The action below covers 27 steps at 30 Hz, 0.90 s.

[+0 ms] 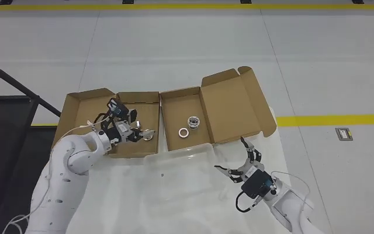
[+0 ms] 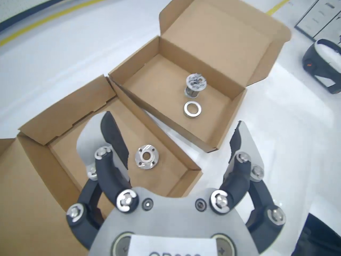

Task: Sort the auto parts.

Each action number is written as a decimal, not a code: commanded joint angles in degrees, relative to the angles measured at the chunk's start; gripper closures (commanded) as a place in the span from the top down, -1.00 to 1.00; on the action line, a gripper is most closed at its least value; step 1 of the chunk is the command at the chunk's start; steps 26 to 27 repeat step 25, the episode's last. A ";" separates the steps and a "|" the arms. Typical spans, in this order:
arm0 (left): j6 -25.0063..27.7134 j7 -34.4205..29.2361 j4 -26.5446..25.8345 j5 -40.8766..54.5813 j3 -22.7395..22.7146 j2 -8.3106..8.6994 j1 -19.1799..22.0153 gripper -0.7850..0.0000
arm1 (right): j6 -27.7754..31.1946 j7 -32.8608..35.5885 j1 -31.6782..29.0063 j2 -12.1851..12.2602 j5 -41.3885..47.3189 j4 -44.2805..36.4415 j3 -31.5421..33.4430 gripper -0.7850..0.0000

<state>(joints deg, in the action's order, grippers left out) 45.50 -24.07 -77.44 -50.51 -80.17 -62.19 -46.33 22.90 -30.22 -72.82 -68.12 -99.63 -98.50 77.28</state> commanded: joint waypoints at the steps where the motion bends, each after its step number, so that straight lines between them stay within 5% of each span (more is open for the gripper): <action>1: 1.53 0.56 -1.92 3.93 -1.50 0.31 -1.82 1.00 | 0.00 0.00 0.00 0.00 0.00 0.00 0.00 1.00; 5: 1.86 2.46 -5.82 6.16 -2.75 0.60 -3.32 1.00 | 0.00 0.00 0.00 0.00 0.00 0.00 0.00 1.00; 27: 1.86 2.46 -5.82 6.16 -2.75 0.60 -3.32 1.00 | 0.00 0.00 0.00 0.00 0.00 0.00 0.00 1.00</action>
